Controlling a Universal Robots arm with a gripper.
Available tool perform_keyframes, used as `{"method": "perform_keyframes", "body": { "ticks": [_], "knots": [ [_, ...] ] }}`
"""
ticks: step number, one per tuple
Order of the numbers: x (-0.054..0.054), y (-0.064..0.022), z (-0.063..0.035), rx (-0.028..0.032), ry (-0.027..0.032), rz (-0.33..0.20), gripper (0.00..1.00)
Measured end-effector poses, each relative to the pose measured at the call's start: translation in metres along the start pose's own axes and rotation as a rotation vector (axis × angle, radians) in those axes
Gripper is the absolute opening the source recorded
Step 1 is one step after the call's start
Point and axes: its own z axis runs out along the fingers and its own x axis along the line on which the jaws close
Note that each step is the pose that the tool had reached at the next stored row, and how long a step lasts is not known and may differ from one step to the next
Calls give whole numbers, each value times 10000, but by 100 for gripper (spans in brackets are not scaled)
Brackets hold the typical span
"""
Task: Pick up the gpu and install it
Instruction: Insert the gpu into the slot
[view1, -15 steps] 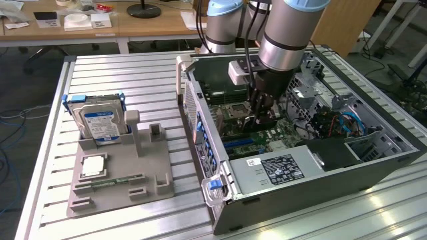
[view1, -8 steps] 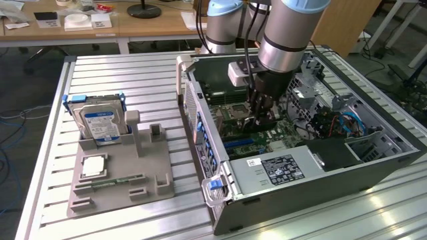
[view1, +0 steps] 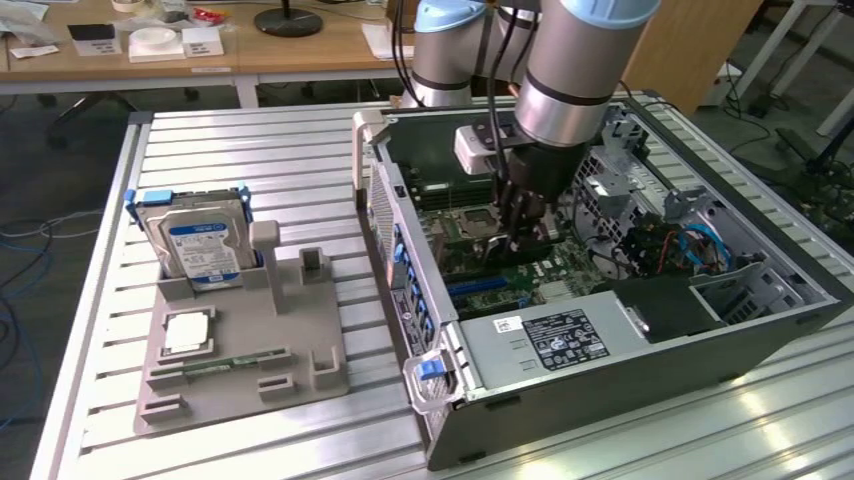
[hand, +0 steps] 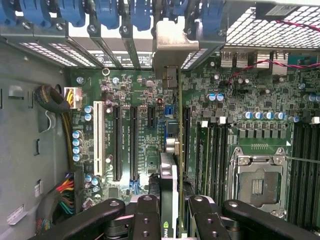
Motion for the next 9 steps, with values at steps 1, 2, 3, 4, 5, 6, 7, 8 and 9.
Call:
{"method": "perform_keyframes", "body": {
  "ticks": [1,2,3,4,5,6,7,8,9],
  "knots": [
    [0,3,1,0,-1,0,27],
    [0,5,2,0,-1,-1,27],
    [1,5,3,1,-2,-2,27],
    [4,6,4,1,-3,1,27],
    [7,7,5,1,-2,4,27],
    [9,7,6,1,-3,5,27],
    [9,9,7,0,-1,4,27],
    [9,11,8,0,-1,4,27],
    [10,12,8,1,-1,3,27]
  ]
}}
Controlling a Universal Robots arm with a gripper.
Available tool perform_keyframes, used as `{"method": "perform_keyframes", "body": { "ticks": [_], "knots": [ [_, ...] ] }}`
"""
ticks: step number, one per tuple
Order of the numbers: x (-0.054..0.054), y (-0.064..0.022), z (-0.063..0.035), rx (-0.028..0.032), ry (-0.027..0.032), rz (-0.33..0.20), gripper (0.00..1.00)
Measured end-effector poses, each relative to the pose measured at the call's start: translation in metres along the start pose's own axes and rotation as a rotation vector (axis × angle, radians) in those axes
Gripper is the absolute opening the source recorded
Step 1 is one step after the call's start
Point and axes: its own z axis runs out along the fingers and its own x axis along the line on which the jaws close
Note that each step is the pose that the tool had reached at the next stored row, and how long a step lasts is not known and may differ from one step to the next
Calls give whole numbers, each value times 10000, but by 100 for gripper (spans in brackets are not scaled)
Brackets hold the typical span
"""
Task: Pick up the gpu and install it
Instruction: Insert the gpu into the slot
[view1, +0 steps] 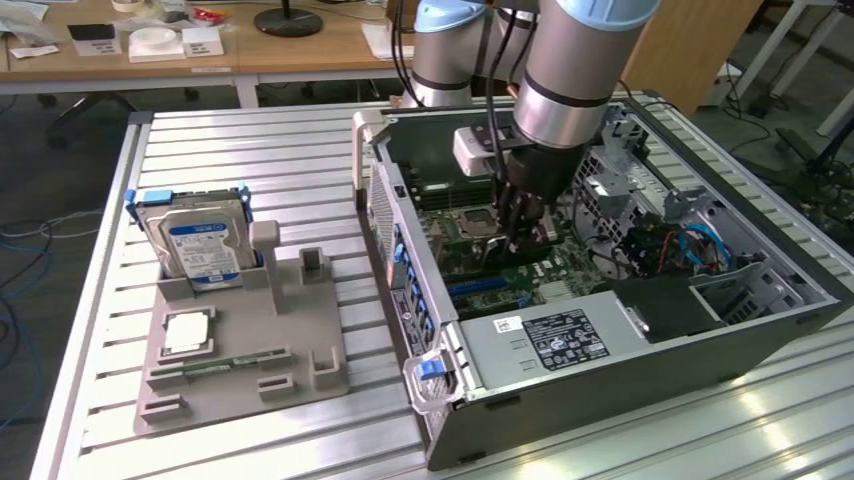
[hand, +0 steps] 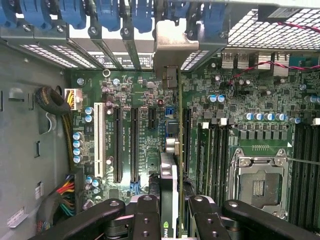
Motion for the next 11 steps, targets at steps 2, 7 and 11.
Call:
{"method": "perform_keyframes", "body": {
  "ticks": [2,7,11],
  "knots": [
    [0,9,1,0,-1,2,27],
    [0,28,4,0,0,0,27],
    [0,40,6,0,0,2,27]
  ]
}}
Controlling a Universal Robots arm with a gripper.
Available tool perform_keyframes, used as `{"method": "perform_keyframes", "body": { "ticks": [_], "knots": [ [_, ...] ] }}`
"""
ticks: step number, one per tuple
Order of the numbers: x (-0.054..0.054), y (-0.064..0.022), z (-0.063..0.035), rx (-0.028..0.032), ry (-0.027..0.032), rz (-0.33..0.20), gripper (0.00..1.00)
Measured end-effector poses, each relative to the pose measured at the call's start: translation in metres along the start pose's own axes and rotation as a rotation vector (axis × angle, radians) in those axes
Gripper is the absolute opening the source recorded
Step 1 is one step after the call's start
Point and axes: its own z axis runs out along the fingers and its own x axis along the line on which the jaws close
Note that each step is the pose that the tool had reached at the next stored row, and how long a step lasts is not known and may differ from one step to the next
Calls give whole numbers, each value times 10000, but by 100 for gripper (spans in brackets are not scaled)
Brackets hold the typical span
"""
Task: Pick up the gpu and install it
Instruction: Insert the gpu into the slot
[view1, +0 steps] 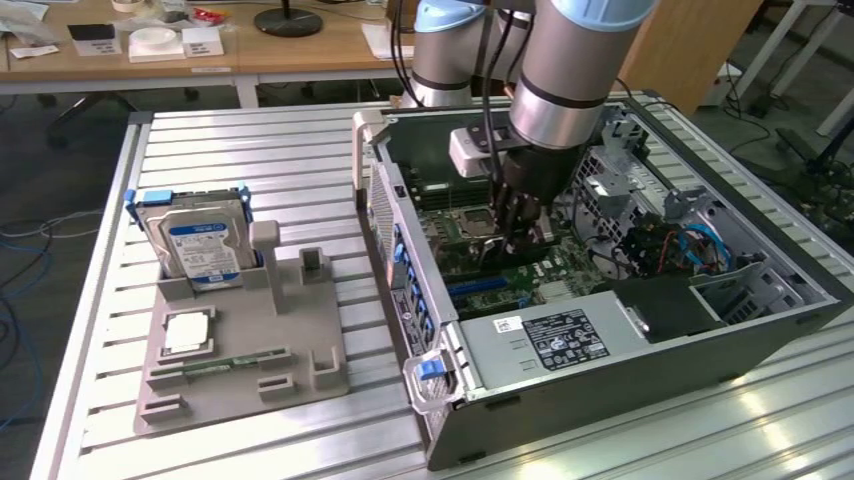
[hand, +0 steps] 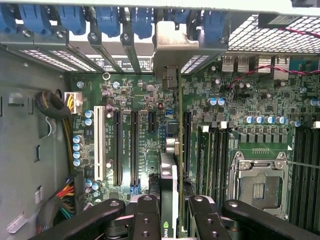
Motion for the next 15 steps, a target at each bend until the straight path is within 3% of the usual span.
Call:
{"method": "perform_keyframes", "body": {
  "ticks": [15],
  "knots": [
    [-16,40,45,-1,2,0,27]
  ]
}}
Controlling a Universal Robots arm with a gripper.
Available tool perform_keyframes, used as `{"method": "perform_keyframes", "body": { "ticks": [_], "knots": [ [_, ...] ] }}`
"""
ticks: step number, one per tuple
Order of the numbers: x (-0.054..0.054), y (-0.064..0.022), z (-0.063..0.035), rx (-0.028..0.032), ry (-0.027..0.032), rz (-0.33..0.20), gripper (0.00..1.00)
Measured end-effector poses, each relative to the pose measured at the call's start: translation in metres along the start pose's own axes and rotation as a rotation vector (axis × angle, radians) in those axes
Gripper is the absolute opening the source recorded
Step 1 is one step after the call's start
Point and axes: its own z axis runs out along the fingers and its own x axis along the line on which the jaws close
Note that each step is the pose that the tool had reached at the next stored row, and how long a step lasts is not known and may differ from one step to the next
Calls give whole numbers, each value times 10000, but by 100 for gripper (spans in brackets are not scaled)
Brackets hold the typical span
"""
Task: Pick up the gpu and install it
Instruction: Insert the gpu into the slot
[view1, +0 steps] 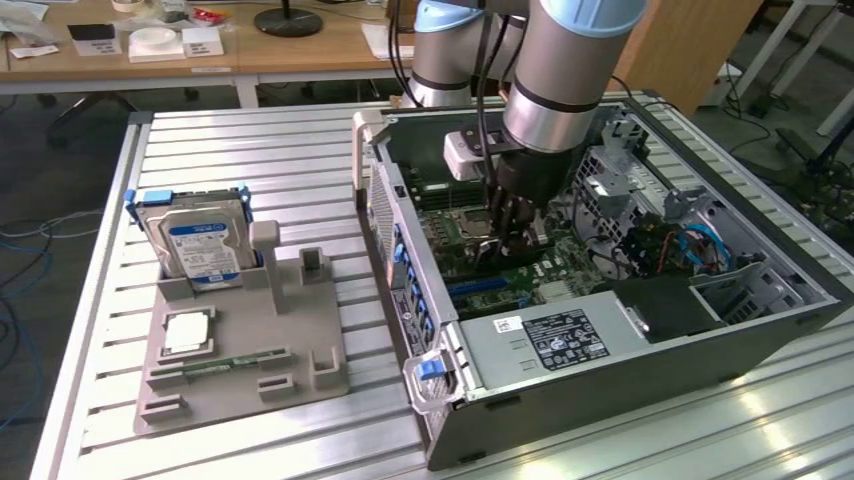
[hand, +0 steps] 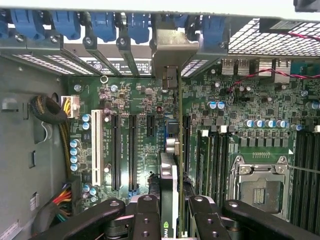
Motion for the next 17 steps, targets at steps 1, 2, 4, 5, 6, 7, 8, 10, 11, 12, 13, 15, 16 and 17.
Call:
{"method": "perform_keyframes", "body": {
  "ticks": [1,2,4,5,6,7,8,10,11,12,13,15,16,17],
  "knots": [
    [-1,4,1,0,0,1,27],
    [-1,8,3,0,-1,1,27],
    [-3,17,5,1,-2,0,27],
    [-4,22,5,1,-2,0,27],
    [-4,27,6,1,-3,0,27],
    [-5,33,9,2,-4,1,27],
    [-5,37,16,4,-7,0,27],
    [-4,41,30,2,-3,-2,27],
    [-4,43,37,2,-4,-1,27],
    [-4,45,44,2,-3,0,27],
    [-3,46,49,2,-3,-1,27],
    [-3,46,50,1,-1,-2,27],
    [-3,47,50,1,-1,-1,27],
    [-3,47,51,1,-1,-1,27]
  ]
}}
